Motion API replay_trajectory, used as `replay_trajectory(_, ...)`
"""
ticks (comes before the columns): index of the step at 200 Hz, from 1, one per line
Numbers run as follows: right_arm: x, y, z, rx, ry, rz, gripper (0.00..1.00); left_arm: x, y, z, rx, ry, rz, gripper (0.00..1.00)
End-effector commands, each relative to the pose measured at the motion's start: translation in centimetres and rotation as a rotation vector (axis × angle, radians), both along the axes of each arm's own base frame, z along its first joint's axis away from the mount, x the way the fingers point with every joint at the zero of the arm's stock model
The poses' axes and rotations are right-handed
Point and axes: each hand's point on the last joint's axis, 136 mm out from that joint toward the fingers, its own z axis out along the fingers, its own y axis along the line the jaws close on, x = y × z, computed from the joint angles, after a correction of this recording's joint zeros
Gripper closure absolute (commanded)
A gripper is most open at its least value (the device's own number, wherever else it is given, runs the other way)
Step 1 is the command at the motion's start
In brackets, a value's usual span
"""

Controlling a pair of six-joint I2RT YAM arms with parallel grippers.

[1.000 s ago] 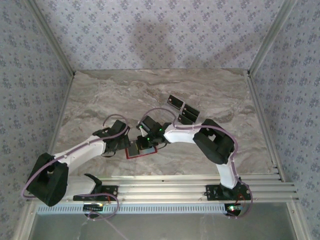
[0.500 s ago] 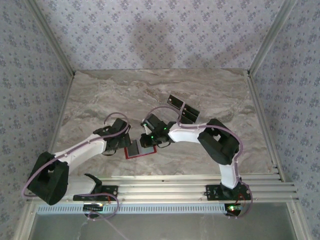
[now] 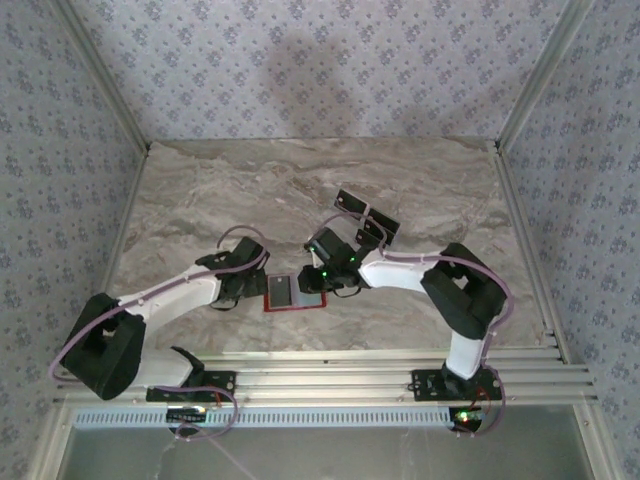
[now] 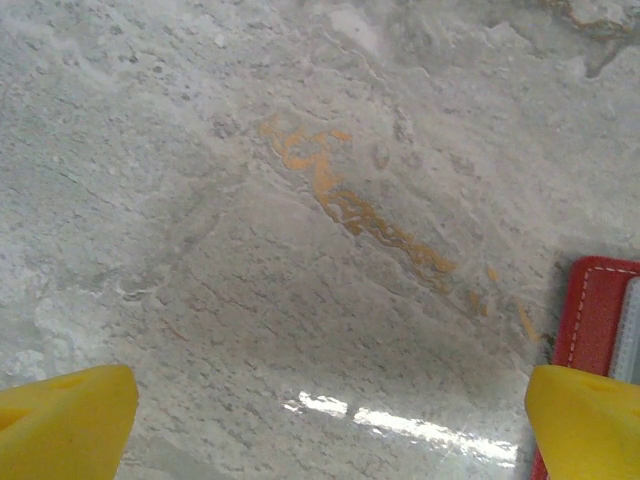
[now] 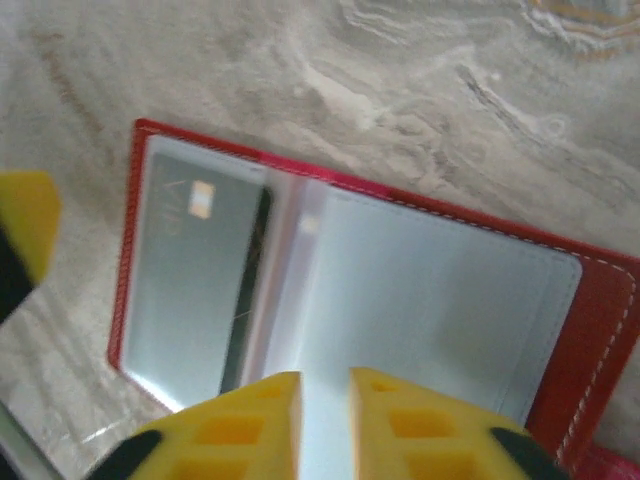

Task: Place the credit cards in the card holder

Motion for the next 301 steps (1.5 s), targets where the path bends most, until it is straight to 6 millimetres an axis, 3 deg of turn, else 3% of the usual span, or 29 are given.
replay_trajectory(1, -0.7, -0.6, 2.6, -0.008, -0.033, -0.034, 0.68, 0.7, -0.7, 0.7, -0.009, -0.025, -0.01, 0.0)
replay_trajectory(31, -1.7, -2.8, 1.7, -0.087, 0.015, -0.179, 0.59, 0.7, -1.1, 0.7, -0.015, -0.031, -0.017, 0.0)
replay_trajectory(76, -2.4, -4.2, 0.1, -0.107, 0.076, -0.34, 0.57, 0.9, -1.1, 0.6, -0.006, -0.036, -0.03, 0.0)
replay_trajectory(135, -3.0, -4.1, -1.5, -0.14, 0.109, -0.346, 0.59, 0.9, -1.3, 0.6, -0.015, -0.044, -0.036, 0.0)
replay_trajectory(253, -3.8, -3.5, -2.6, -0.15, 0.125, -0.331, 0.62, 0.8, -1.1, 0.3, -0.015, -0.045, -0.033, 0.0)
replay_trajectory(301, -3.8, -3.1, -2.5, -0.141, 0.123, -0.323, 0.68, 0.9, -1.1, 0.2, -0.013, -0.045, -0.031, 0.0)
